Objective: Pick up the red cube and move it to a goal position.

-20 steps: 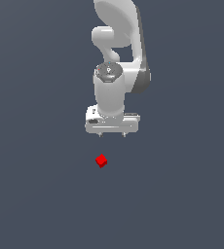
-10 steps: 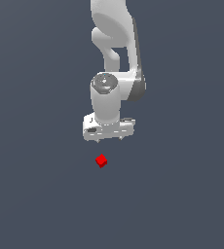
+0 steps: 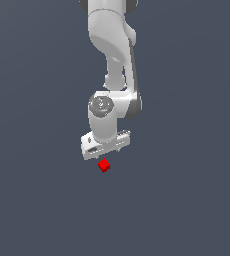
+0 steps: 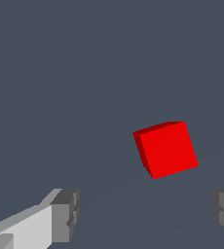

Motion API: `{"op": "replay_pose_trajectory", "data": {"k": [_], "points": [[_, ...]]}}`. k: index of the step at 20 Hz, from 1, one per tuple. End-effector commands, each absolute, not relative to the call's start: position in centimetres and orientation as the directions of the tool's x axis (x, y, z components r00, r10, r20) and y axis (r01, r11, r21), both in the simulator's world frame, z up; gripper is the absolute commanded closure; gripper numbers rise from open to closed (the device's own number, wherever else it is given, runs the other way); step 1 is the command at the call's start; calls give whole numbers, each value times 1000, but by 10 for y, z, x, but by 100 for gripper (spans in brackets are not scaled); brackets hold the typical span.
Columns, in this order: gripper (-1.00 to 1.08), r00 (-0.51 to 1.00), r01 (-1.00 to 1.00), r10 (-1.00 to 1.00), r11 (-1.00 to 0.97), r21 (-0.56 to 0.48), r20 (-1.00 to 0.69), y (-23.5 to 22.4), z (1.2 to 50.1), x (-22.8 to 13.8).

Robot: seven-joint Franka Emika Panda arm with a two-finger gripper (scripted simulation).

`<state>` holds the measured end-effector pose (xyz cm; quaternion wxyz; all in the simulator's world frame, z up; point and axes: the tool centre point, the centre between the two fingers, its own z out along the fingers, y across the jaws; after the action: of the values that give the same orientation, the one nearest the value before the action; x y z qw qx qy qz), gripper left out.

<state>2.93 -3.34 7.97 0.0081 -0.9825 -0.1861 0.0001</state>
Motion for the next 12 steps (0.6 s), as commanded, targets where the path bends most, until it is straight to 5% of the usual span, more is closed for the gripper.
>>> {"op": "replay_pose_trajectory", "data": {"k": [1, 12], "points": [[-92, 903, 429, 429, -903, -13, 3, -38, 66, 36], [-92, 799, 602, 602, -799, -2, 1, -50, 26, 58]]}}
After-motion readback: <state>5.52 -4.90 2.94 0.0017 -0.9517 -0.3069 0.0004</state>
